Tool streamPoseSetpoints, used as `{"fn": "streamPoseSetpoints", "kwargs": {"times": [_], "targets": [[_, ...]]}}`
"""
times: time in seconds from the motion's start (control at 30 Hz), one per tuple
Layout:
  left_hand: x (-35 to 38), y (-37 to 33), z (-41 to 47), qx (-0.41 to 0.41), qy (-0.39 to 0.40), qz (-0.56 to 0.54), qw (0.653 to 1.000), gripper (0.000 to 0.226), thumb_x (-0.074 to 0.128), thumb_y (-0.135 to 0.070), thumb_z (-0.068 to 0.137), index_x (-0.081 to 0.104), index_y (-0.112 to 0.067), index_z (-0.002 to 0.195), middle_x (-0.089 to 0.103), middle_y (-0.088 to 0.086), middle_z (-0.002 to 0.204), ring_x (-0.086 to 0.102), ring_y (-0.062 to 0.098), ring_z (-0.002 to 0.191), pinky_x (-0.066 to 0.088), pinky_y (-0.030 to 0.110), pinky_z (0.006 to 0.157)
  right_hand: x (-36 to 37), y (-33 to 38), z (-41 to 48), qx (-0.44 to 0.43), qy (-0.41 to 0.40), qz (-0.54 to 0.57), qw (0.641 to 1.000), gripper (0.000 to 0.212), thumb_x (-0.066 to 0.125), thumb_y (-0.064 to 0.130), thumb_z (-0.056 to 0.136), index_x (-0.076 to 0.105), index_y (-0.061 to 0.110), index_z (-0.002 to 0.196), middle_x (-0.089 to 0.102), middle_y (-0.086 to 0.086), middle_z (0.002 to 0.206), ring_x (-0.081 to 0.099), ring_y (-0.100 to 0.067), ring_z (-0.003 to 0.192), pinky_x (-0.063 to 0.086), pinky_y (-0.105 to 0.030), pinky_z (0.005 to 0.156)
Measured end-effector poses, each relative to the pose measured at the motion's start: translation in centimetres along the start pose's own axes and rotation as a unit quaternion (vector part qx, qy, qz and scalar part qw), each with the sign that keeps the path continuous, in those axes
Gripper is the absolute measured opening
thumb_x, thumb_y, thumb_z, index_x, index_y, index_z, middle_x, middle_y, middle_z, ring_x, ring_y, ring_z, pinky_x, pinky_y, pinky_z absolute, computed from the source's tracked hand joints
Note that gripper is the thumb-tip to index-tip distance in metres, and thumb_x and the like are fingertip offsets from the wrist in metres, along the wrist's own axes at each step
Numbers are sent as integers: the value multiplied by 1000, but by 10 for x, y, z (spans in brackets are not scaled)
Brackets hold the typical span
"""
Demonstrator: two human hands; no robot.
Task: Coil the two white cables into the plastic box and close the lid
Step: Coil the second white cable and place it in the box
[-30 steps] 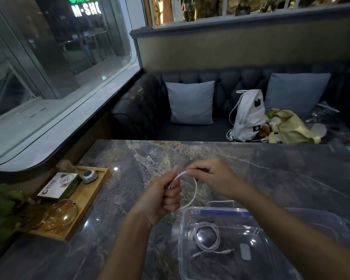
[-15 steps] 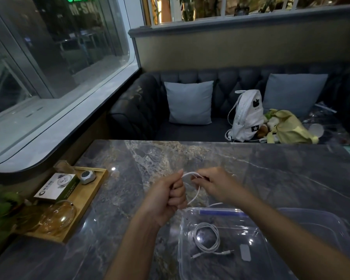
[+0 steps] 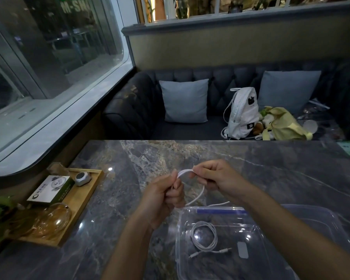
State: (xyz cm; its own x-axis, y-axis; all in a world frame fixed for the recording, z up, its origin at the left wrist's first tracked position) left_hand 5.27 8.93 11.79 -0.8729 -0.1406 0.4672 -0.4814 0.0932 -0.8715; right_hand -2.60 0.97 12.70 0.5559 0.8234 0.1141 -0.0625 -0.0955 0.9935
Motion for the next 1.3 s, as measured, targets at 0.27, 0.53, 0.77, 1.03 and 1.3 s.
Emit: {"fn": "streamPoseSetpoints", "kwargs": {"times": [0.27, 0.53, 0.77, 1.03, 1.3], "targets": [[-1, 4, 1, -119, 18, 137, 983, 35, 38, -31, 93, 55, -12, 68, 39, -6, 42, 31, 7, 35, 35, 21, 43, 12, 11, -2, -13, 40, -176, 984, 20, 59, 16, 87, 71, 4, 76, 51, 10, 44, 41, -1, 43, 33, -12, 46], [-8, -1, -3, -69, -21, -59, 996, 26, 45, -25, 83, 45, -17, 57, 29, -11, 37, 8, 6, 38, 7, 18, 36, -21, 16, -5, -47, -47, -189, 980, 18, 69, 10, 77, 71, 27, 81, 65, 8, 55, 55, -1, 52, 43, -12, 50], [-7, -9, -6, -19, -8, -128, 992, 35, 40, -25, 87, 53, -18, 55, 20, -11, 42, 9, 6, 39, 10, 17, 35, -34, 12, -6, -91, -106, -153, 978, 22, 68, -1, 75, 67, 20, 80, 66, 4, 58, 57, 0, 49, 46, -12, 48], [-25, -45, -21, 71, -12, -252, 965, 35, 87, -15, 54, 52, -16, 57, 15, -9, 48, 10, 6, 38, 13, 16, 36, -69, 0, -13, -89, -247, -110, 959, 24, 66, 6, 80, 60, 28, 73, 65, 6, 58, 51, 0, 45, 41, -14, 41], [-34, -51, -28, 108, -62, -282, 951, 25, 54, -24, 83, 48, -19, 59, 14, -11, 50, 9, 7, 39, 13, 19, 37, -27, 38, -25, -285, -209, -491, 796, 2, 67, 5, 76, 69, 4, 75, 65, -5, 68, 59, -15, 58, 51, -29, 54]]}}
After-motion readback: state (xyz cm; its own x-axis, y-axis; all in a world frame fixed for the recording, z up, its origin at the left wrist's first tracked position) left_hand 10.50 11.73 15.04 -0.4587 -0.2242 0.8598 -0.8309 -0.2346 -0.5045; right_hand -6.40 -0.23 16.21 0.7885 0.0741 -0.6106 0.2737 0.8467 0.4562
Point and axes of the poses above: each hand's wrist, its own z-axis towards the middle knuckle, its own x-axis out of the palm, y = z × x, the point moved 8 cm from there along z, towards the middle knuckle
